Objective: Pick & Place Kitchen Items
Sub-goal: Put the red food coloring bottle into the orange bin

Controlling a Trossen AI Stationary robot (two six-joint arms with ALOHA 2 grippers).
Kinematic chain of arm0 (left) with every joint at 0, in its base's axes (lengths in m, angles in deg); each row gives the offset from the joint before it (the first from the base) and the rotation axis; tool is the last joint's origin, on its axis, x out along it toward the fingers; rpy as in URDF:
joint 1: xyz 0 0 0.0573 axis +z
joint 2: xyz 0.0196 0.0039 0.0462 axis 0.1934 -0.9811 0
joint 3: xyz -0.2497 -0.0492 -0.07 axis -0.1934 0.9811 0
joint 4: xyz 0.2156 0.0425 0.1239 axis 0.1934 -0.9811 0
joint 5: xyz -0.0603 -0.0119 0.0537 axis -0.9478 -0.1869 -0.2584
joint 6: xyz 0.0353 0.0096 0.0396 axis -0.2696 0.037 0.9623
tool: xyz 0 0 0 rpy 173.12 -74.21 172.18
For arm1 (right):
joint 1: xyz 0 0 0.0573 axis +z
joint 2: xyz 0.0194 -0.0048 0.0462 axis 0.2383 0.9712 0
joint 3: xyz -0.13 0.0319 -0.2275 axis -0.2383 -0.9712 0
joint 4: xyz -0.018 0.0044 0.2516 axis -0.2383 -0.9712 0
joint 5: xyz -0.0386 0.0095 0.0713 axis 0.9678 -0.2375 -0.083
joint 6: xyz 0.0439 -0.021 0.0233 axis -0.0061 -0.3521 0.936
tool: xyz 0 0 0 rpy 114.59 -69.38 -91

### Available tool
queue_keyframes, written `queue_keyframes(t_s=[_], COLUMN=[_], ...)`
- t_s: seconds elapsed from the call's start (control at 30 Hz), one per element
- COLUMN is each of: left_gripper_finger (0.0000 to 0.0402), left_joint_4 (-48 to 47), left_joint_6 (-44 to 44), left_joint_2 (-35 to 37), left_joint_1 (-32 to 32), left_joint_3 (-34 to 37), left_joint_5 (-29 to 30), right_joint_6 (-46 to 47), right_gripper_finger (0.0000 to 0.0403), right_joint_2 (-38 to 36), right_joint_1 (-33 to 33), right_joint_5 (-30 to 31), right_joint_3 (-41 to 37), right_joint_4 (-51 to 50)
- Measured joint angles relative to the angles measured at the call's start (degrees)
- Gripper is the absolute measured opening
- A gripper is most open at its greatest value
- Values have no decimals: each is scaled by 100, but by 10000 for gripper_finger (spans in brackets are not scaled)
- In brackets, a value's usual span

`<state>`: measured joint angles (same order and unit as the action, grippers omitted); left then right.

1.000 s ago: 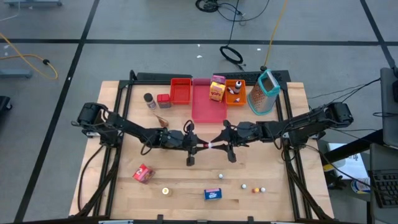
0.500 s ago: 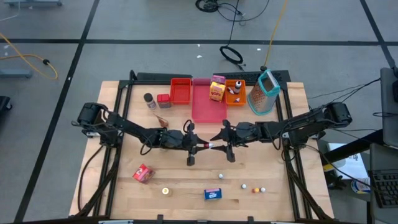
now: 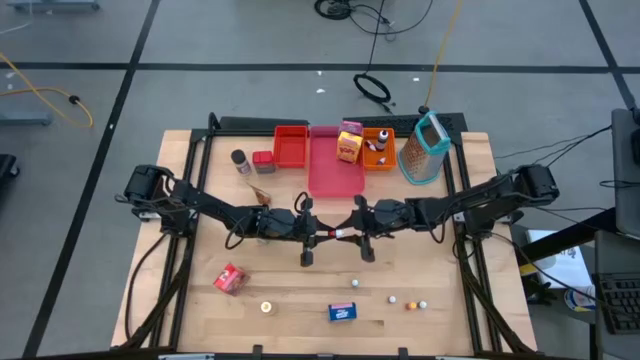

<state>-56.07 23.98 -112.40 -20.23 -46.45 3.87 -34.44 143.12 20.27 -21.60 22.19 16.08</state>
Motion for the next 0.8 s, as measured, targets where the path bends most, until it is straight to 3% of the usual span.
queue_keyframes(t_s=[0.3,0.7,0.8], left_gripper_finger=[72,75,80], left_joint_4=[2,2,-14], left_joint_6=[70,98,101], left_joint_2=[0,7,6], left_joint_1=[2,0,2], left_joint_3=[0,0,0], left_joint_5=[0,0,2], right_joint_6=[-44,-66,-33], right_gripper_finger=[66,5,6], right_joint_2=[68,15,10], right_joint_1=[0,0,0], right_joint_5=[-4,-17,-14], right_joint_3=[0,-4,-4], right_joint_4=[141,91,124])
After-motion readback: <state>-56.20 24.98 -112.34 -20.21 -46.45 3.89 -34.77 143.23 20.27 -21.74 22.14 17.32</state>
